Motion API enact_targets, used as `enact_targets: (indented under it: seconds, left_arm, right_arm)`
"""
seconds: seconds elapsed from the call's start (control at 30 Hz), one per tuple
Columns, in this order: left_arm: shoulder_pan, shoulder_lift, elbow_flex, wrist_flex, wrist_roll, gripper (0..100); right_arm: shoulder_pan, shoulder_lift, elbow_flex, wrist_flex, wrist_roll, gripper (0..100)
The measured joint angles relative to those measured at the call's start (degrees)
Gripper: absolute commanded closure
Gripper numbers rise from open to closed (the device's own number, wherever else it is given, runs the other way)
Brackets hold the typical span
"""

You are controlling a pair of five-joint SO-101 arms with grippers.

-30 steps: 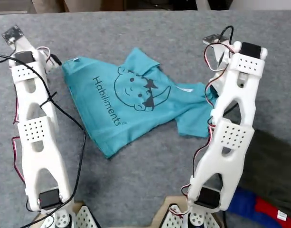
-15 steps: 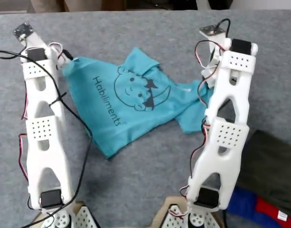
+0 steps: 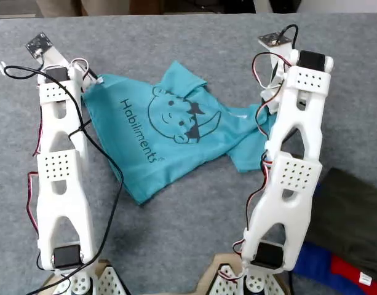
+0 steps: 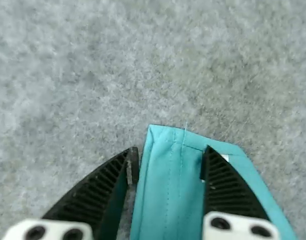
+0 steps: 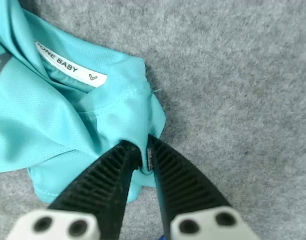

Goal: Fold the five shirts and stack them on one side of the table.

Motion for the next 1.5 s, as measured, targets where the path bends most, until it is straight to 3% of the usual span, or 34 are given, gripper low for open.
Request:
enact_targets:
  seconds: [0.4,0.53,0.67,0.87,1.07,1.27,1.5]
  left_arm:
    - [0.1,0.0,0.5,-0.4,0.0,86]
    - [0.7,0.0,0.5,-0.4,0.0,99]
    - [1.5,0.0,0.6,-0.3,0.1,98]
    - [1.8,0.0,-5.2,14.1,-0.3,98]
    - [1.8,0.0,-12.8,29.9,-6.2,98]
    - [1.8,-3.5,-11.5,31.6,-12.4,98]
    - [1.2,-21.0,8.3,31.6,-15.7,98]
  right_arm:
    - [0.0,0.0,-2.7,0.0,0.0,99.5]
    - [0.0,0.0,-3.6,0.4,0.0,99.4]
    - [-0.1,0.0,-7.8,3.3,0.0,98.9]
    - [0.0,0.0,-12.4,4.0,-1.1,86.8]
    - [2.7,-6.9,-11.1,4.0,-1.1,79.3]
    - [-0.3,-12.8,-8.1,3.9,-1.5,80.6]
    - [-13.2,-7.6,-4.7,-8.0,-4.8,81.5]
